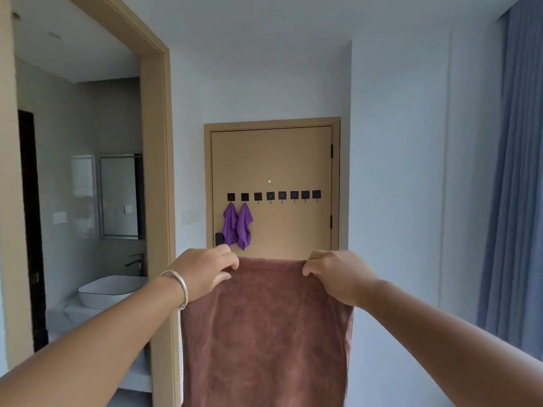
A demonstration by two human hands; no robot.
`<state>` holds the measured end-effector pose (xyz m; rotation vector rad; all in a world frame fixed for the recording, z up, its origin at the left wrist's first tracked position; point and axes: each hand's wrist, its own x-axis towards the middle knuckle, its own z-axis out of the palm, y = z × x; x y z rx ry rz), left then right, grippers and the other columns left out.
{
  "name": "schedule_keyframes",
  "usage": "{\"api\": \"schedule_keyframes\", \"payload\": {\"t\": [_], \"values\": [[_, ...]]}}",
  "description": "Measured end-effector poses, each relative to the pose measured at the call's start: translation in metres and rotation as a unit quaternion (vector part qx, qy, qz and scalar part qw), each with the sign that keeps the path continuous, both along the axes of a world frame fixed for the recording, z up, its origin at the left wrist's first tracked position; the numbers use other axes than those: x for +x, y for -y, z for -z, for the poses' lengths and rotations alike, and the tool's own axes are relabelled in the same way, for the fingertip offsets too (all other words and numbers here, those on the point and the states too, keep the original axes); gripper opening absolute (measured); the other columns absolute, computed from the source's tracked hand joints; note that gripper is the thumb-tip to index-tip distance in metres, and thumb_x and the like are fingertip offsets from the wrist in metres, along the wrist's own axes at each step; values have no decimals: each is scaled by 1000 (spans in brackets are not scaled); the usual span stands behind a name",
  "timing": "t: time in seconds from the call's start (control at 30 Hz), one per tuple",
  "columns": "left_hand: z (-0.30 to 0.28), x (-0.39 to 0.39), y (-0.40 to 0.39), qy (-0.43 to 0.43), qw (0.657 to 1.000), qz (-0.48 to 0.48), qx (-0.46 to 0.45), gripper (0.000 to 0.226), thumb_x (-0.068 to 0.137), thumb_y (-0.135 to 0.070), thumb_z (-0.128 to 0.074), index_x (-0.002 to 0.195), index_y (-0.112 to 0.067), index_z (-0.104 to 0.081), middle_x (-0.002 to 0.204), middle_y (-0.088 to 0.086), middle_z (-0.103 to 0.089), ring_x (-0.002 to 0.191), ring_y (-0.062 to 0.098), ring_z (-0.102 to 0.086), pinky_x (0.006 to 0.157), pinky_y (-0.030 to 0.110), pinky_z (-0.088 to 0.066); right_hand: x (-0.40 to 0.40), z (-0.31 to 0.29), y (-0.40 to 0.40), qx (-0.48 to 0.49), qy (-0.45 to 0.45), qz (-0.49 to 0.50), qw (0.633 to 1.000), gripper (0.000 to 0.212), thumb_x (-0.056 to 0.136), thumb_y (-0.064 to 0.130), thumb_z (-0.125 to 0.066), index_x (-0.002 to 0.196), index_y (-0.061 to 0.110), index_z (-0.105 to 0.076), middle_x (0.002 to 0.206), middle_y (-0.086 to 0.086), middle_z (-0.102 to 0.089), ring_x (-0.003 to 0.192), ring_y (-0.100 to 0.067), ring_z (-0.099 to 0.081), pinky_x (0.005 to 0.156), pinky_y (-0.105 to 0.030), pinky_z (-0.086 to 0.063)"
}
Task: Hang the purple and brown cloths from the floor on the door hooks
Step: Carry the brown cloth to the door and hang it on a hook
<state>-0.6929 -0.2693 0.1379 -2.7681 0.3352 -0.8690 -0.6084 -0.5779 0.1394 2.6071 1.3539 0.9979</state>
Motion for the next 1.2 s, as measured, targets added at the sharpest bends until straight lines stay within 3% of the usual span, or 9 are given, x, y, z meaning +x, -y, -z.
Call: {"api": "schedule_keyframes", "payload": {"t": [0.13,0.3,0.43,0.73,0.9,1.07,1.2], "values": [[3,75,-37,6,1000,6,25,16,95,-39,-51,110,-36,-55,111,-20,-53,82,9,-58,66,22,-36,68,6,-32,2,10,-3,1000,46,91,0,-44,116,34,-62,115,14,-60,91,-14,-61,73,-25,-48],[-8,164,-91,29,997,49,47,15,95,-40,-50,107,-35,-58,102,-18,-58,77,7,-58,63,21,-37,156,3,-78,21,22,-13,999,43,92,2,-46,116,33,-64,112,15,-63,98,-12,-57,84,-24,-47],[-15,229,-125,74,993,90,33,6,92,-27,-59,90,-31,-63,81,-15,-59,59,9,-55,52,22,-42,226,-4,-118,55,-1,-11,998,40,95,5,-44,114,32,-66,111,14,-64,97,-11,-57,82,-23,-48],[-8,380,-193,52,995,86,22,8,92,-22,-60,91,-28,-65,80,-12,-60,57,12,-54,51,25,-45,375,9,-186,76,-24,1,997,37,96,8,-47,110,34,-69,112,18,-65,99,-8,-54,82,-26,-49],[-1,474,-218,28,999,33,30,17,98,-23,-46,101,-30,-61,91,-10,-60,69,16,-56,63,28,-45,473,18,-221,102,-72,16,992,39,91,-1,-42,105,30,-60,108,11,-58,86,-18,-59,76,-33,-50],[-6,562,-238,10,998,-20,53,40,87,-3,-44,112,-33,-52,105,-12,-51,72,20,-53,66,33,-47,575,12,-252,117,-88,1,989,40,83,-5,-37,96,32,-45,98,12,-49,76,-21,-55,69,-37,-49],[-17,625,-252,3,998,-23,62,53,83,2,-43,121,-34,-51,118,-16,-48,75,17,-53,65,29,-45,651,1,-275,101,-80,-41,991,52,82,-6,-39,111,34,-54,110,10,-50,85,-22,-57,70,-32,-48]]}}
